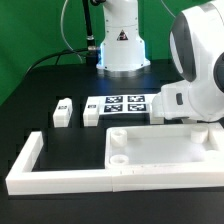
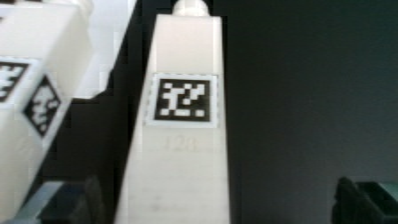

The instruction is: Assemble desk

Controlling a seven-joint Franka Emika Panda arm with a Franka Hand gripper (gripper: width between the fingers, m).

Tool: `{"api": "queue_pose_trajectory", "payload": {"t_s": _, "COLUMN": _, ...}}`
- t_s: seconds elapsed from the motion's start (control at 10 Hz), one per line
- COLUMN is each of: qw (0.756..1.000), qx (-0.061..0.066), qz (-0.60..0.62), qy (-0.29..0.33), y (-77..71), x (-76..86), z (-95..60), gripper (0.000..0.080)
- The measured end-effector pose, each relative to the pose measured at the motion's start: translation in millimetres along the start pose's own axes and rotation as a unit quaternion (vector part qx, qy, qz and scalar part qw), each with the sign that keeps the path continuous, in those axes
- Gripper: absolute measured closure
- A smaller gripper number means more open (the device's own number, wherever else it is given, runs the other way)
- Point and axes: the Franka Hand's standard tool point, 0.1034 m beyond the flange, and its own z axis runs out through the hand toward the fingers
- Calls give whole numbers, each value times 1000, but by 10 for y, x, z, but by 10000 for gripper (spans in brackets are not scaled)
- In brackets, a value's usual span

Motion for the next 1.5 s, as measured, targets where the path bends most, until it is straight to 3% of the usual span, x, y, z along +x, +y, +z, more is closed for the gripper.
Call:
{"api": "queue_pose_trajectory", "payload": {"t_s": 0.3, "qw": 1000, "qx": 0, "qz": -5, "qy": 2, "y": 2, "x": 4, "z": 15, "gripper": 150}}
{"api": "queue_pose_trajectory", "payload": {"t_s": 0.5, "qw": 1000, "qx": 0, "qz": -7, "qy": 2, "y": 1, "x": 4, "z": 18, "gripper": 419}}
{"api": "queue_pose_trajectory", "payload": {"t_s": 0.6, "qw": 1000, "qx": 0, "qz": -8, "qy": 2, "y": 0, "x": 4, "z": 19, "gripper": 513}}
{"api": "queue_pose_trajectory", "payload": {"t_s": 1.2, "qw": 1000, "qx": -1, "qz": -17, "qy": 0, "y": 2, "x": -14, "z": -10, "gripper": 512}}
{"api": "queue_pose_trajectory", "payload": {"t_s": 1.5, "qw": 998, "qx": -2, "qz": -55, "qy": 0, "y": 102, "x": -434, "z": -730, "gripper": 512}}
